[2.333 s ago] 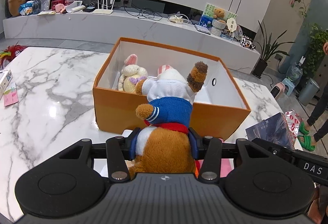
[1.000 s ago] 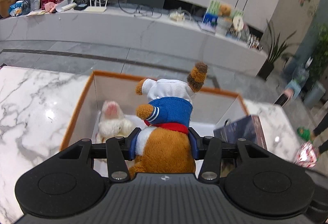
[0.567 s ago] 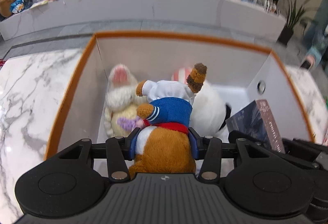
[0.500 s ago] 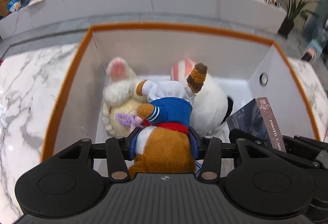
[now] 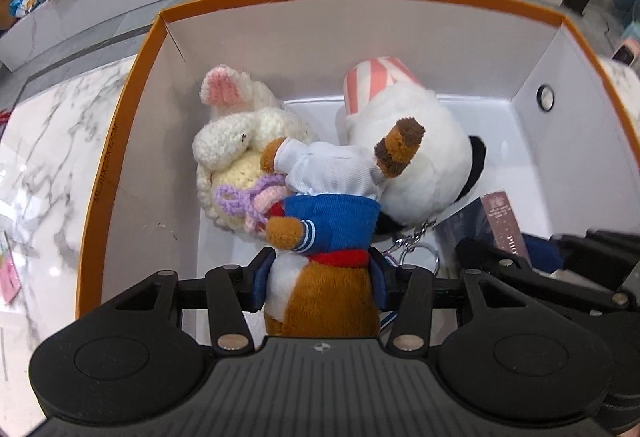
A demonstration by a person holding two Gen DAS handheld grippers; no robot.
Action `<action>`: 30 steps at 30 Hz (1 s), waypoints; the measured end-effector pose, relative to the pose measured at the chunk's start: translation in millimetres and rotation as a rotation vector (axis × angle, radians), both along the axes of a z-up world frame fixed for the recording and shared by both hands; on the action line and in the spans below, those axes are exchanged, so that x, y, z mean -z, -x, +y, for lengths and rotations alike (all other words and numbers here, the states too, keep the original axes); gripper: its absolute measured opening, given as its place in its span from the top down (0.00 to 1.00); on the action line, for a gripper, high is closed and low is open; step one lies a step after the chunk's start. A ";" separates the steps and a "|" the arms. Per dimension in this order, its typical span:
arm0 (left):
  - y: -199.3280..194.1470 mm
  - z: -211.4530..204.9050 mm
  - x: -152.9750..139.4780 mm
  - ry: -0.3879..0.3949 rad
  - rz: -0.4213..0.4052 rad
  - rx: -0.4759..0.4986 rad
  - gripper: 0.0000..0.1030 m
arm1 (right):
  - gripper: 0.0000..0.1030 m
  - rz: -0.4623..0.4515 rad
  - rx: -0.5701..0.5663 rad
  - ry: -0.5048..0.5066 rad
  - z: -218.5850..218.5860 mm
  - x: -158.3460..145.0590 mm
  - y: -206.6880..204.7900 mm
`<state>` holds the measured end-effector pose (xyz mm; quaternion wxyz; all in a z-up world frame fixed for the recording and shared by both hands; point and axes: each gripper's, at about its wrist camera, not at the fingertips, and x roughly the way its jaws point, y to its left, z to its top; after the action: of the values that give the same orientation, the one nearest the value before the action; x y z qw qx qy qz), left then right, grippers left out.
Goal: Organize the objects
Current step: 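Lower the teddy and PHOTO CARD box into the orange box and release, then withdraw both grippers and move toward the brown and grey boxes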
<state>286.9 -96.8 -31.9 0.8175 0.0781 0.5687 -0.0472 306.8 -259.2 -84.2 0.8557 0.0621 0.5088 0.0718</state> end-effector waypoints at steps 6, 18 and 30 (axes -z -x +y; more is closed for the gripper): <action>-1.0 -4.4 2.0 -0.036 0.009 0.005 0.44 | 0.76 0.039 -0.024 0.028 4.0 1.1 -5.2; 2.0 3.1 -21.4 -0.046 -0.079 -0.016 0.23 | 0.45 -0.086 0.028 0.106 0.1 -23.0 10.2; 68.6 22.1 -102.8 -0.015 -0.259 -0.011 0.20 | 0.27 -0.272 0.043 0.130 11.1 -102.5 91.2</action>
<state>218.3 -74.7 70.9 0.8836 0.0864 0.4593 -0.0281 215.5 -248.1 18.3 0.9203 0.0072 0.3902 0.0280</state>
